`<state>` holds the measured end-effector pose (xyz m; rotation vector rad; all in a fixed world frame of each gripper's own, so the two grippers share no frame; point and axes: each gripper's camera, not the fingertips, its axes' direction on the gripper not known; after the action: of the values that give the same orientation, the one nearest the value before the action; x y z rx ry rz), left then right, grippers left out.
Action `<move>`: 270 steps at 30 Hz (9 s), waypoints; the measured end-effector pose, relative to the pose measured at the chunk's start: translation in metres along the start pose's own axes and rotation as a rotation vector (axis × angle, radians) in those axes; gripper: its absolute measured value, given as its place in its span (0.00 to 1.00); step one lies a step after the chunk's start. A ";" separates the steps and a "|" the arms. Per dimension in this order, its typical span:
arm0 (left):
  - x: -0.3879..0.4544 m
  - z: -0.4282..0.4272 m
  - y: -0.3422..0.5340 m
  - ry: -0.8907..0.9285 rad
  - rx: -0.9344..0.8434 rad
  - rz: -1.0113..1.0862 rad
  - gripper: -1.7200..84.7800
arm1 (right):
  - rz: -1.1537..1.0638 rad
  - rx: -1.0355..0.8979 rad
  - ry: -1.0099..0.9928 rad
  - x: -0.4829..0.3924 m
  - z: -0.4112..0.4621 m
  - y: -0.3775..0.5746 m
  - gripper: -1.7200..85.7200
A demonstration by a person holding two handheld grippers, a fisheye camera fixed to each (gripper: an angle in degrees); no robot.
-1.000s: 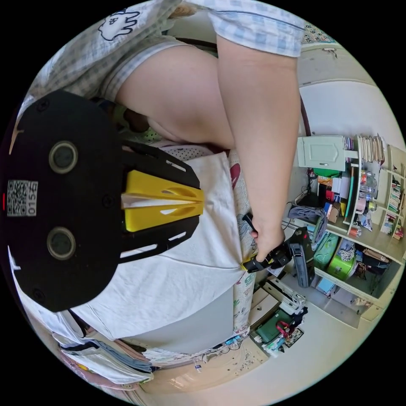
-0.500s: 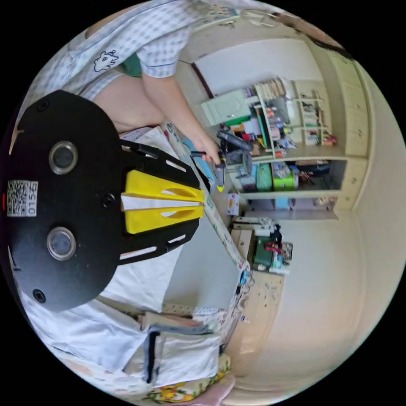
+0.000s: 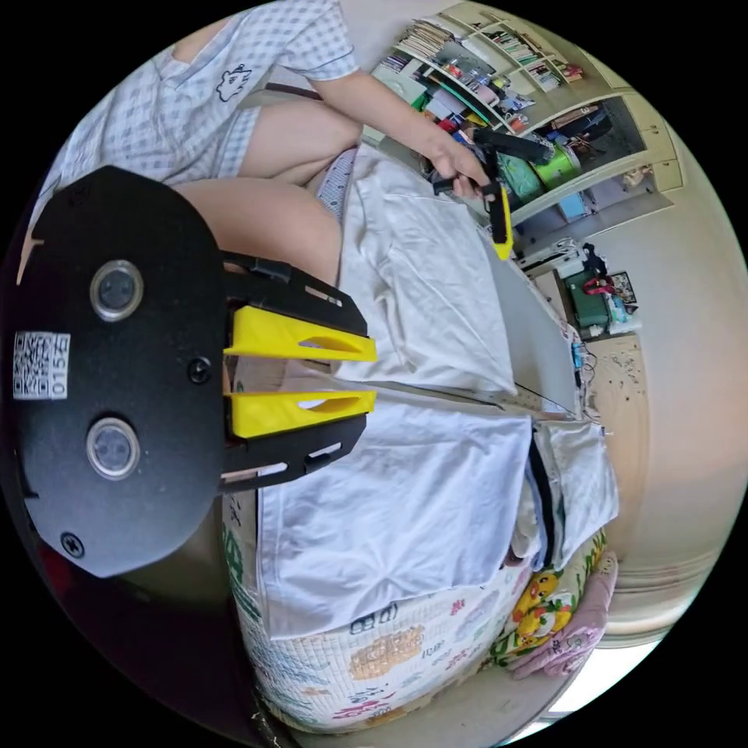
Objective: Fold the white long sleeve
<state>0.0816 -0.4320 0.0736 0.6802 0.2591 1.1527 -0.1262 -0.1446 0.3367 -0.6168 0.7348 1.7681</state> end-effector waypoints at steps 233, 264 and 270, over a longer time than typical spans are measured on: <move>-0.244 -0.074 0.151 0.246 0.304 -0.695 0.02 | -0.172 0.033 -0.259 -0.229 0.276 -0.377 0.11; -0.304 -0.096 0.155 0.148 -0.026 -0.667 0.21 | -0.160 -0.110 -0.582 -0.245 0.441 -0.392 0.08; -0.315 -0.116 0.191 0.188 -0.041 -0.744 0.25 | -0.353 -0.085 -0.535 -0.305 0.464 -0.365 0.08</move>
<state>-0.2496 -0.6297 0.0541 0.3790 0.5896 0.5023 0.2864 0.0890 0.8026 -0.2800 0.1687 1.5377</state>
